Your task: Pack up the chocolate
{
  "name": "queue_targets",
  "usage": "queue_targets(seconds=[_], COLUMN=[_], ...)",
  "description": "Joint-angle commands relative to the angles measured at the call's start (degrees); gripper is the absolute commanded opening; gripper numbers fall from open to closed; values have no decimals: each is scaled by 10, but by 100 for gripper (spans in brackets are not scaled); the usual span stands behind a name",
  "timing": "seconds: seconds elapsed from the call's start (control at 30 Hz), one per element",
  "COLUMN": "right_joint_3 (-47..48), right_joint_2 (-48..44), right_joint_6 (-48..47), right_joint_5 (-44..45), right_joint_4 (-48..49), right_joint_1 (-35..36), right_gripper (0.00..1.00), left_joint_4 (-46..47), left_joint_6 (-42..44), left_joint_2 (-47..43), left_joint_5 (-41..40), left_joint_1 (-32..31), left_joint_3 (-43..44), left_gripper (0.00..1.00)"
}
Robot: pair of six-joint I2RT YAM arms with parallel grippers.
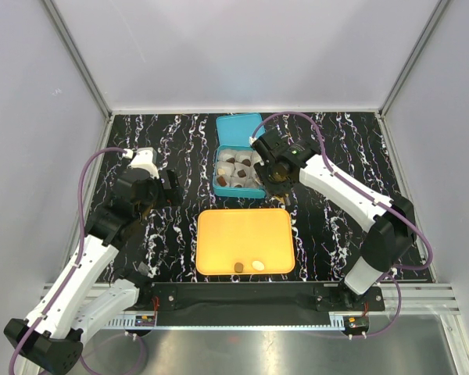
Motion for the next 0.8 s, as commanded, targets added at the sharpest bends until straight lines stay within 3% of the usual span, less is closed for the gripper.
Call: queue_targets(seconds=[0.0, 0.37, 0.53, 0.77], right_joint_3=[25, 72, 135, 140], right_joint_2=[-4, -7, -8, 1], right_joint_6=[-5, 1, 10, 22], right_joint_5=[7, 16, 39, 58], right_joint_4=[-11, -43, -64, -48], right_joint_1=[-5, -4, -9, -115], right_gripper=[41, 43, 41, 41], left_joint_4=[32, 34, 37, 38], left_joint_6=[2, 2, 1, 1], left_joint_2=[-6, -9, -12, -15], left_joint_5=[5, 12, 16, 26], left_joint_1=[4, 4, 4, 4], left_joint_3=[19, 19, 19, 19], left_gripper=[99, 99, 99, 99])
